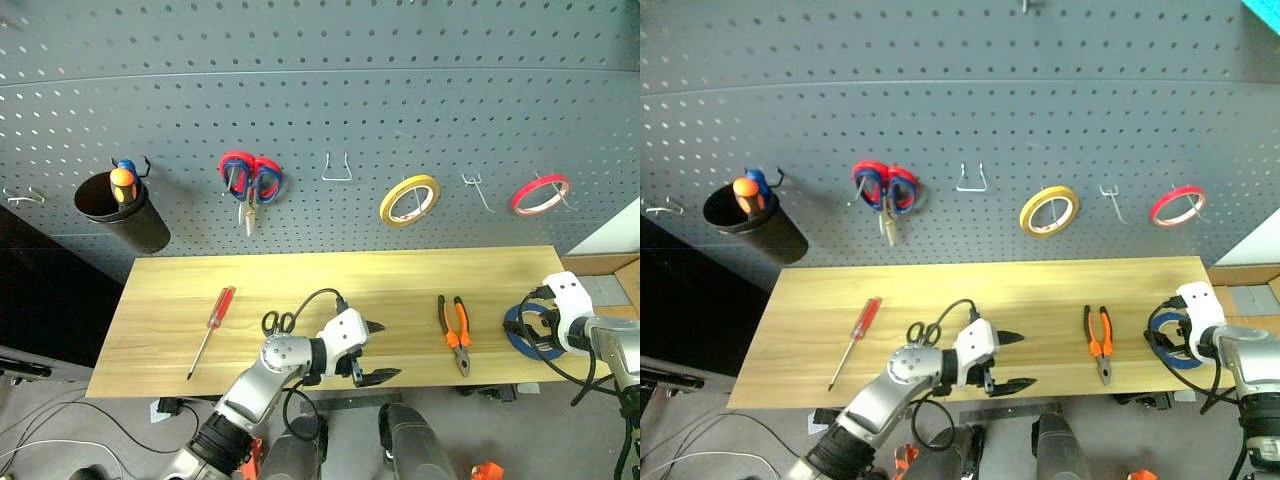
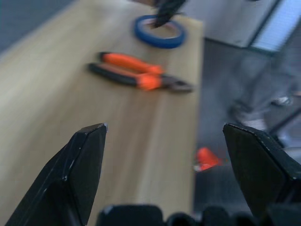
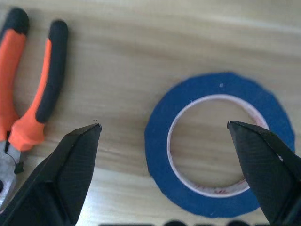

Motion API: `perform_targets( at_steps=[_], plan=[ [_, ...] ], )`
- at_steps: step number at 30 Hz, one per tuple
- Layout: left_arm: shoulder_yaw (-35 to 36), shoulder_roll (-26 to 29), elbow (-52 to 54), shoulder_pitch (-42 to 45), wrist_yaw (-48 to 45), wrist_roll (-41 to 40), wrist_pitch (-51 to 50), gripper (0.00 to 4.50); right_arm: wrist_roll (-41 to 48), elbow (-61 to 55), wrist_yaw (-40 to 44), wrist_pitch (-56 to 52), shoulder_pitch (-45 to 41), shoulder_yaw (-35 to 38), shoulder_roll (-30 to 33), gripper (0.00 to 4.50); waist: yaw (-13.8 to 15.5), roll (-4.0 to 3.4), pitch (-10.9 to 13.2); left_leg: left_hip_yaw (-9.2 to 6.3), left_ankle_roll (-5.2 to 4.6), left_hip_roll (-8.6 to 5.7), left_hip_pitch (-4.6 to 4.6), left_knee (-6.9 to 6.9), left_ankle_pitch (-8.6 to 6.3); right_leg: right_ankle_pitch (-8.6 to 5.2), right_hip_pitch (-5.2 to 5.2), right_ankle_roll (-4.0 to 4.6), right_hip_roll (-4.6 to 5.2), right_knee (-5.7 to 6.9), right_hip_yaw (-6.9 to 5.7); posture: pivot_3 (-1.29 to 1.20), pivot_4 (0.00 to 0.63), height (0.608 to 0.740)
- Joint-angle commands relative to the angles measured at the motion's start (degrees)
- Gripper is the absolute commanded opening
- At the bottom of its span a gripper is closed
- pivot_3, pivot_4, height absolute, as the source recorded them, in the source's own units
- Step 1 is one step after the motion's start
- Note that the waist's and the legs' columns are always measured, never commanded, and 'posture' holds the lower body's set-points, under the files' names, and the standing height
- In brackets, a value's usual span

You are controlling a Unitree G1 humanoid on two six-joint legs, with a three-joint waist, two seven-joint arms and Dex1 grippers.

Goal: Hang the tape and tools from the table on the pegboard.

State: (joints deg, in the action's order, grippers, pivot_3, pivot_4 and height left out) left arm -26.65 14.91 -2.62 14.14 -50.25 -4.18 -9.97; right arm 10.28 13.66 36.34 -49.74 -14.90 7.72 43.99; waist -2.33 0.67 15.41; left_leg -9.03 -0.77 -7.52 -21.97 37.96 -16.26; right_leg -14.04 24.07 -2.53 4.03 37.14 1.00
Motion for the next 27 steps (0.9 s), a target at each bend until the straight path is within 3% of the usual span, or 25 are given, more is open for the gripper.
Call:
perform_targets(
  at_steps=[1, 11, 15, 24, 27],
  plan=[
    [0.7, -1.7, 1.9, 0.9, 0.7, -1.5, -2.4, 4.2, -0.1, 2.4, -1.2, -0.1, -1.3, 0.0, -1.3, 4.5, -0.1, 0.04, 0.5, 0.0, -0.02, 0.01, 0.0, 0.0, -0.01, 0.0, 0.0, 0.0, 0.0, 0.01, -0.01, -0.15, 0.362, 0.74],
    [2.6, 2.4, 13.4, -2.5, 0.8, -3.6, -8.9, 4.2, -0.1, 9.0, -3.9, 0.6, -2.6, 0.7, -4.6, 4.5, -0.7, 0.42, 2.7, 0.06, 0.09, 0.01, -0.08, -0.01, 0.05, 0.01, 0.08, 0.0, 0.0, -0.03, 0.03, -0.11, 0.395, 0.74],
    [4.0, 3.5, 15.7, -2.0, 1.0, -4.8, -11.0, 4.25, 0.4, 8.6, -5.6, 0.7, -1.8, 2.1, -5.6, 3.59, -0.6, 0.55, 2.8, 0.04, 0.02, 0.01, -0.08, 0.02, 0.01, 0.02, 0.05, -0.02, 0.0, -0.04, 0.0, -0.11, 0.392, 0.74],
    [6.1, 2.1, 13.4, 2.9, 0.3, -7.3, -11.3, 4.25, 2.2, 0.7, -6.2, -2.0, 1.3, 4.5, -6.0, 0.6, -0.6, 0.54, 2.8, 0.04, 0.1, 0.01, -0.09, 0.0, 0.06, 0.02, 0.06, -0.04, 0.0, -0.06, -0.02, -0.15, 0.367, 0.74],
    [7.0, 0.7, 11.6, 5.4, 0.2, -8.5, -10.9, 4.25, 3.3, -6.0, -6.9, -3.4, 3.7, 6.6, -5.0, 0.36, -0.8, 0.47, 2.7, 0.06, 0.12, 0.01, -0.09, 0.0, 0.06, 0.02, 0.07, -0.04, 0.0, -0.06, -0.02, -0.19, 0.35, 0.74]
  ],
)
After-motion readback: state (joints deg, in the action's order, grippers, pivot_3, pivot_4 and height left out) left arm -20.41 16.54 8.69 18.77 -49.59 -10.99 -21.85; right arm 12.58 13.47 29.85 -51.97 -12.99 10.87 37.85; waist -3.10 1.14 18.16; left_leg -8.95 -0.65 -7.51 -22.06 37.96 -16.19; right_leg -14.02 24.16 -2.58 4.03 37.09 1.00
